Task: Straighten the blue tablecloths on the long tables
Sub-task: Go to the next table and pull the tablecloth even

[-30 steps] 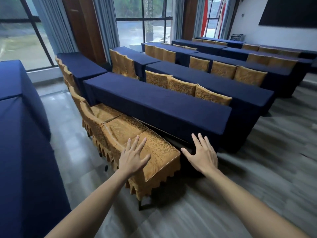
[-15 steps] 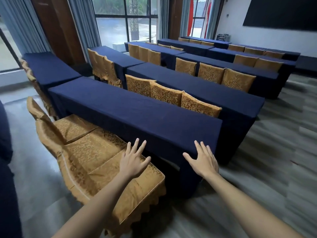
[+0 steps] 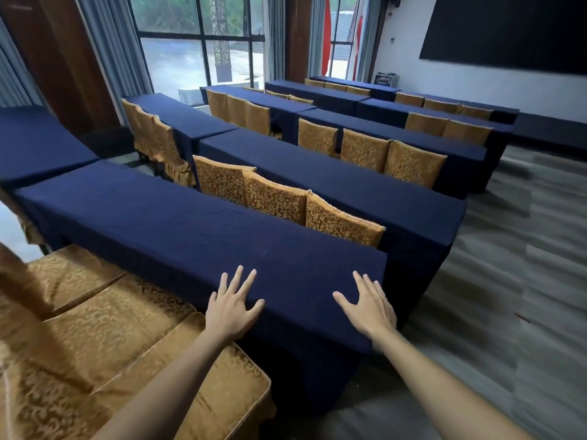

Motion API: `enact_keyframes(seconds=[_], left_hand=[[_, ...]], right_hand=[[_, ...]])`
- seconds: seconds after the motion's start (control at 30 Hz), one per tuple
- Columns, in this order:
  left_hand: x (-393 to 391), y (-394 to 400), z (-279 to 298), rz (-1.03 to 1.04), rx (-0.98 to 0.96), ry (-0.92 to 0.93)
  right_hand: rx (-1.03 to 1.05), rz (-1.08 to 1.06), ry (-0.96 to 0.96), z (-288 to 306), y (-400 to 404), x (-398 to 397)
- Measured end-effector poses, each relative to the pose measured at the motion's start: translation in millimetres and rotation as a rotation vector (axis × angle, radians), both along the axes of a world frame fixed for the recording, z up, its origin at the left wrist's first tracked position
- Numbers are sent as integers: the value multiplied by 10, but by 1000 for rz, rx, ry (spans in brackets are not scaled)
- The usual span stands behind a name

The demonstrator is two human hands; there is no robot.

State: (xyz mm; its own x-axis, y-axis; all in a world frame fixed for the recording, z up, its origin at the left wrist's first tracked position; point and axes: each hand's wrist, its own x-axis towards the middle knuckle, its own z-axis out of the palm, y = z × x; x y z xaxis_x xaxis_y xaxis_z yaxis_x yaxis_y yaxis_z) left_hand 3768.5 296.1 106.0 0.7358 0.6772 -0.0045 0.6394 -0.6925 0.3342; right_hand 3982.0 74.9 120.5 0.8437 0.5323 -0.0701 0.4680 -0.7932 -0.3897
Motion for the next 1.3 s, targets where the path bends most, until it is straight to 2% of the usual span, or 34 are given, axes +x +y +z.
enact_keyframes(seconds=[0.27,0.43,0.73,0.83,0.93,1.1,1.3], left_hand=[[921,138,-282,161,-20,52],[1459,22,-553,316,-141,81],[1798,-846,-1342,604,-509,5],[1755,-1166,-1570,743,-725,-8],[1725,-1383,-1745,795,-931,37],[1849,-1562,-1909,888,-1132,-112],[2297,-1775,-1894,1045,-1333,-500]], right_hand=[[-88,154,28,-212,404,1365],[-157,254,112,-505,679,2178],[-425,406,170,-1186,880,3055],[-475,414,210,-1405,885,3162],[-510,415,262,-1568,807,3134],[-515,496,105,-1732,743,3241],[-383,540,-15,-1834,989,3663]])
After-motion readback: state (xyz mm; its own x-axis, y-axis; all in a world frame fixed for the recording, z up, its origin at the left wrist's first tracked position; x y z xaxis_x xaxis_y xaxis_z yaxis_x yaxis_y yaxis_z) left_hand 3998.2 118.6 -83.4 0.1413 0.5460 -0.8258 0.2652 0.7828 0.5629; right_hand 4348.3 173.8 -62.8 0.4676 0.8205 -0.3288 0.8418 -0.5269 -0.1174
